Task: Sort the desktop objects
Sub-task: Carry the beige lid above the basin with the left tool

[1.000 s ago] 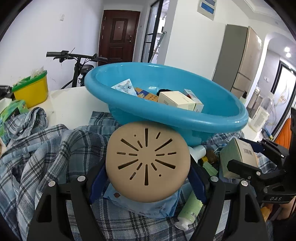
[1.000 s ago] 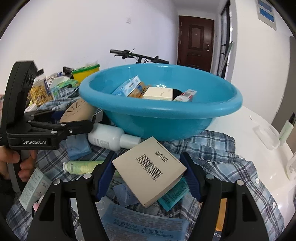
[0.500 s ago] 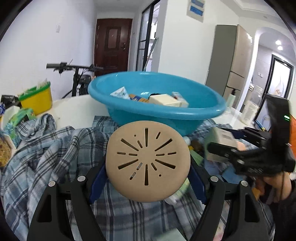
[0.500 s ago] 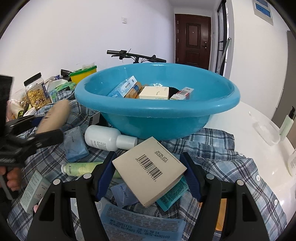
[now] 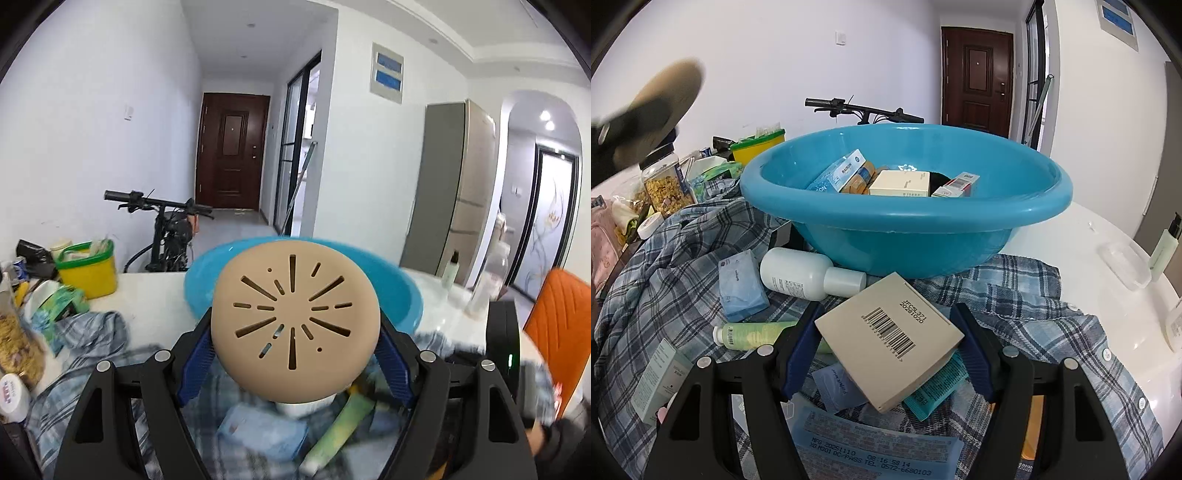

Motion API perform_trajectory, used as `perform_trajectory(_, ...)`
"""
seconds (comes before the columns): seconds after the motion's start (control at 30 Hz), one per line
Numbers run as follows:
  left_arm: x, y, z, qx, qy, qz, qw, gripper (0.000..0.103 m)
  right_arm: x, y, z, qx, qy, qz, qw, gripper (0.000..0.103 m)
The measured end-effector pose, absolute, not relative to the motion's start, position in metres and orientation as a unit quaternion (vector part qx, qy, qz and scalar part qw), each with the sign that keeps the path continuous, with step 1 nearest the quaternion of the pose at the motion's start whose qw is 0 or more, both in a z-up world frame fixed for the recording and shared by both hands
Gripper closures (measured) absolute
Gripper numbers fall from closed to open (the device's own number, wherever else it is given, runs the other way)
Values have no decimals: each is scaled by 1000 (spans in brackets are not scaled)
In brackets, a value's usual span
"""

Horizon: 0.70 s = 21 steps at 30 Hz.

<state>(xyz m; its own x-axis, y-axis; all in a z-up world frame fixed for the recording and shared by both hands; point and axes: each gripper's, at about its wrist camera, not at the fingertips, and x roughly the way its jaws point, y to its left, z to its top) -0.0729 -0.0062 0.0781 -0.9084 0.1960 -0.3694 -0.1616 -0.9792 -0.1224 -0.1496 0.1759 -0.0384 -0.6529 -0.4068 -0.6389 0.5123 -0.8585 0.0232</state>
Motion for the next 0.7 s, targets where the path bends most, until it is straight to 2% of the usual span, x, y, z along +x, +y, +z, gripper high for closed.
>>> perform_trajectory(0.33,-132,22,69,-201,-43,975,83,23,-149,177,-37,330,79,-906,253,34)
perform_trajectory(0.7,-145,21,43,-219,-53,971,78,23,-146,178,-34,317,74,-912,247,34)
